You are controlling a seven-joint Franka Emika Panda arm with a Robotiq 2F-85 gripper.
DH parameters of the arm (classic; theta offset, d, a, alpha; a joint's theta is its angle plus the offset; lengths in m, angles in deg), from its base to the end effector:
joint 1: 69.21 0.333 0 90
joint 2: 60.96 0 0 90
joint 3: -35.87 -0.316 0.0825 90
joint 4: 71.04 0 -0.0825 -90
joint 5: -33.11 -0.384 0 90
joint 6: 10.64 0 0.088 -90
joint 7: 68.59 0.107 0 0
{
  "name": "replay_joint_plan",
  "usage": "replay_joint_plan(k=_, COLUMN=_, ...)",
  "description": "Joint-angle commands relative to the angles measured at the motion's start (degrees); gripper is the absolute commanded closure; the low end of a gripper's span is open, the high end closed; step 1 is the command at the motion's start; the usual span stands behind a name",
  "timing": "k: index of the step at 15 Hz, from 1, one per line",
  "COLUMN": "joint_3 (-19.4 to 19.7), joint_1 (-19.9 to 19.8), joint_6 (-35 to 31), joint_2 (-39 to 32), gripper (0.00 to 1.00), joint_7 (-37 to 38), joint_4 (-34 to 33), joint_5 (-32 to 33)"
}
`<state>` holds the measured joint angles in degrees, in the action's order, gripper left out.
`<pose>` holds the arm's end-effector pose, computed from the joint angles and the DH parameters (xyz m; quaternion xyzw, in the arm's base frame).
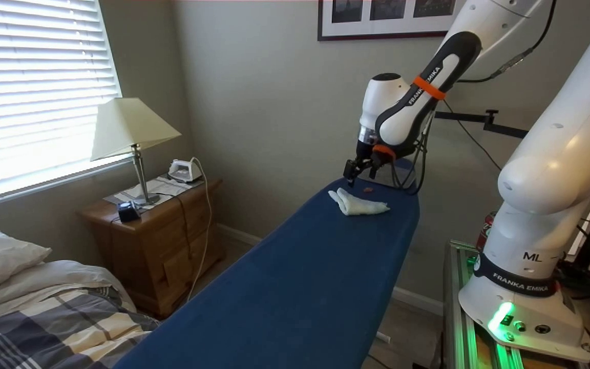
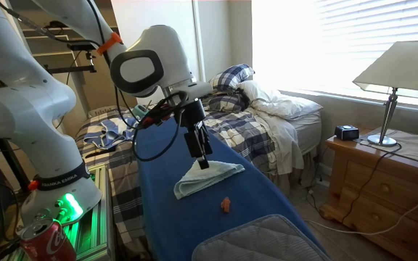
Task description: Fold the white cloth several times
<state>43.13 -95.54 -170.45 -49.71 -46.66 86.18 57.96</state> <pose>0.3531 -0.2094 0.3016 0.9479 -0.2827 0.1100 0.0975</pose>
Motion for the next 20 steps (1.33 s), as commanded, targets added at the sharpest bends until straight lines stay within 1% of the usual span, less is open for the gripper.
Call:
replay_joint_plan(k=1, joint_3=0.86, joint_1=0.23, joint_6=-0.38, joint_2=0.43, gripper=0.0, joint_7=-1.02, joint_4=-0.05, joint_5=0.21)
replay_joint_plan(k=6, joint_3=3.13, joint_1=3.29, joint_6=4.46, joint_2=2.5, gripper=0.0, joint_7=-9.73, joint_4=-0.05, joint_5=-5.74)
replay_joint_plan(k=10, joint_3=5.41, joint_1=5.04, joint_6=10.76, joint_2=4.2, gripper=0.0, joint_7=-19.01, joint_4=-0.13, joint_5=-9.22)
replay_joint_plan(k=15, joint_3=7.1, joint_1=6.08, joint_6=16.56, joint_2=4.82, gripper=0.0, joint_7=-28.62, joint_4=-0.11, joint_5=-8.63)
replay_joint_plan(k=20, joint_3=9.19, joint_1=7.97, joint_6=16.92, joint_2=3.25, gripper=0.0, joint_7=-40.33, joint_4=0.03, joint_5=-8.81)
